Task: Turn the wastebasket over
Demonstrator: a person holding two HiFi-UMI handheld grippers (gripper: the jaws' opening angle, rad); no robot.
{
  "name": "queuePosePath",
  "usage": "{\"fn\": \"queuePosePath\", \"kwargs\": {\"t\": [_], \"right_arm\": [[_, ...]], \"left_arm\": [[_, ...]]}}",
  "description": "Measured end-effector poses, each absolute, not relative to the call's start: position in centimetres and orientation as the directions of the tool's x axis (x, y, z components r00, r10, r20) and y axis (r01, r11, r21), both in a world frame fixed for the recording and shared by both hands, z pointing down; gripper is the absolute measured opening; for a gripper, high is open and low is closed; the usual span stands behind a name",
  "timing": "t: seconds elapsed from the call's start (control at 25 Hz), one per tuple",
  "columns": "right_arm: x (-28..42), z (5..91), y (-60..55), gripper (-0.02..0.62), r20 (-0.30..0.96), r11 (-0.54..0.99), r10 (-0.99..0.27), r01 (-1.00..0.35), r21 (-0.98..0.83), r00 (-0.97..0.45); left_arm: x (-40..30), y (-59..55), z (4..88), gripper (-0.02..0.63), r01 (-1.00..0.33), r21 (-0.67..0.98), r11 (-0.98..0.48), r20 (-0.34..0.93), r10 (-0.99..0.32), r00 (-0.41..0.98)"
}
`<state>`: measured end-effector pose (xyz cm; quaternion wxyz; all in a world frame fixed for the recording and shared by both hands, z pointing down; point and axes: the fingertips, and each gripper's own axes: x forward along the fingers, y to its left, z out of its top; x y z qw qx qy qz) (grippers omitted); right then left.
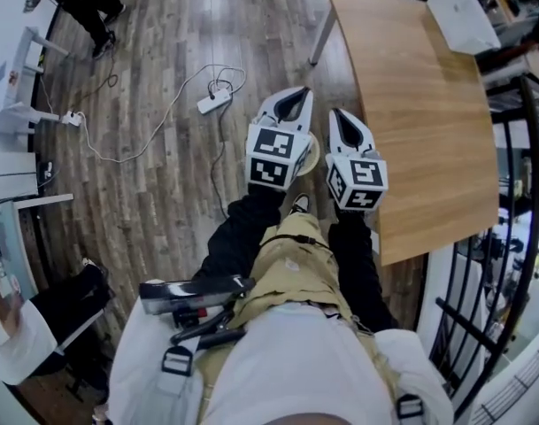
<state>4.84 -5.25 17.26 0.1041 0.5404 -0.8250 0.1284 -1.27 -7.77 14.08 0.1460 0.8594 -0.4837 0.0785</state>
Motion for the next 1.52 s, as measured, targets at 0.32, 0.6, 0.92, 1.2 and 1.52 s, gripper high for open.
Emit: {"fn": "queuePosePath", "kwargs": {"t": [0.32,0.6,0.92,1.2,1.52], "right_arm": [[2.7,8.3,-4.9,0.023,0.119,0.405,-0.908,-0.914,-0.004,-0.402],[2.8,1.7,-4.2,0.021,-0.047,0.372,-0.926,-0.926,0.07,-0.375],[3.1,-1.9,-3.7,0.021,-0.128,0.342,-0.926,-0.933,0.111,-0.355],[2.7,-3.2,-3.8,0.02,-0.148,0.339,-0.922,-0.931,0.132,-0.357],[2.3,-3.5,-4.7,0.02,-0.157,0.349,-0.917,-0.927,0.136,-0.368]], "left_arm": [[-2.1,-7.3,6.6,0.002,-0.845,0.107,-0.523,0.091,-0.842,0.532],[-1.7,-6.4,0.1,0.002,-0.835,0.022,-0.549,-0.066,-0.834,0.547],[-1.6,-6.0,-2.7,0.002,-0.835,0.0,-0.55,-0.146,-0.826,0.544],[-2.2,-6.5,-3.0,0.002,-0.839,-0.006,-0.545,-0.156,-0.828,0.539],[-1.9,-7.0,-3.5,0.002,-0.831,-0.028,-0.556,-0.184,-0.814,0.551]]}}
